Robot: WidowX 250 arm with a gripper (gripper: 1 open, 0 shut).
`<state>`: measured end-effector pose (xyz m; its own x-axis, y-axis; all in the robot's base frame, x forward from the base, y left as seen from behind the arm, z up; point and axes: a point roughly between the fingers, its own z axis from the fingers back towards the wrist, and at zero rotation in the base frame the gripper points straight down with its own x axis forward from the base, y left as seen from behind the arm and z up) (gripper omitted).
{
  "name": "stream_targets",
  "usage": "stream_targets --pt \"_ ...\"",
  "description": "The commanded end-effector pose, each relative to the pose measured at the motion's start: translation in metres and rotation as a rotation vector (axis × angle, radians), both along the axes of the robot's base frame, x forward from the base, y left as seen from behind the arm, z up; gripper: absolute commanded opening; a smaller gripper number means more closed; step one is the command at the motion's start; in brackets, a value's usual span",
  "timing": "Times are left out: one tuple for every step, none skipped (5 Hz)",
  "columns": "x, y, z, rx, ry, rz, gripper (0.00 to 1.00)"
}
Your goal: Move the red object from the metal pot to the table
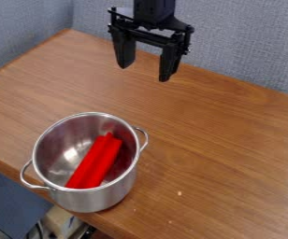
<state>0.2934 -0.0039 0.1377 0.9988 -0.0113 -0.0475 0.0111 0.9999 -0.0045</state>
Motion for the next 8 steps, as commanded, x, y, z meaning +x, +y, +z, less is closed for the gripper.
stream_targets --pt "-0.002 0.000 -0.007 -0.003 0.018 0.001 1.00" --pt "-0.026 0.003 -0.017 -0.008 0.046 -0.015 1.00" --pt "-0.049 0.006 -0.016 -0.006 0.022 -0.013 1.00" --pt "-0.071 0.018 -0.015 0.006 -0.019 -0.002 1.00" --pt "-0.083 0.029 -0.020 0.012 -0.010 0.008 1.00" --pt "-0.096 0.034 -0.030 0.006 0.008 0.015 1.00" --pt "-0.101 0.038 -0.042 0.002 0.005 0.020 1.00" --pt "-0.101 0.040 -0.053 0.007 -0.002 0.027 1.00"
